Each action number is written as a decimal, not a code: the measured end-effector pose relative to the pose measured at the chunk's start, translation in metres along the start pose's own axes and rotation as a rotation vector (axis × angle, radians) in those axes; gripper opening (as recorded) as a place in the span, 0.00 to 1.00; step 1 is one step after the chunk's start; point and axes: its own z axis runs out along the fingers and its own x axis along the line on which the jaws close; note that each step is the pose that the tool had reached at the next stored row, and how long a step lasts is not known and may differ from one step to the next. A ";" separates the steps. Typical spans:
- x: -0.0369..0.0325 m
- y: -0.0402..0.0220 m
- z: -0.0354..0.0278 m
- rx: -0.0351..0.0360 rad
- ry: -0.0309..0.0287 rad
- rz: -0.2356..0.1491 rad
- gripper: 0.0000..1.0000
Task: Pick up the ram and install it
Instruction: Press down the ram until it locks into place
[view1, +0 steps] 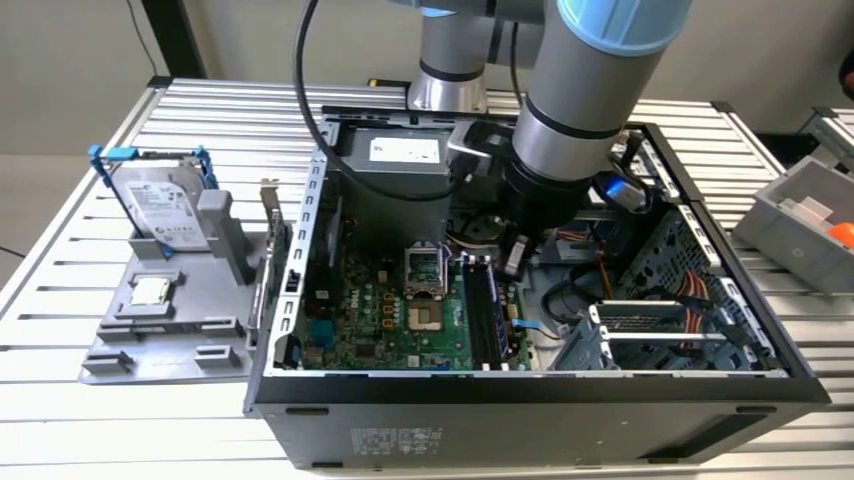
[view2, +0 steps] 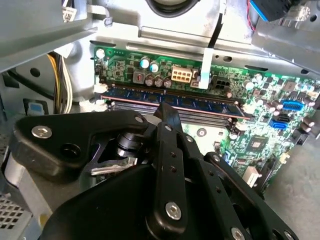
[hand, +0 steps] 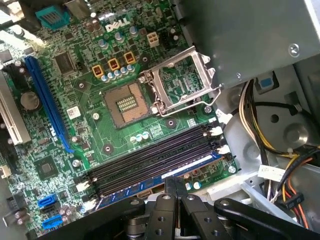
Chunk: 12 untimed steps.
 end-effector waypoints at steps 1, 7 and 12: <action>0.0000 0.0000 0.0001 -0.0001 0.0003 -0.008 0.00; 0.0000 0.0000 0.0008 -0.0006 0.0021 -0.066 0.00; 0.0000 0.0000 0.0012 -0.0011 0.0038 -0.116 0.00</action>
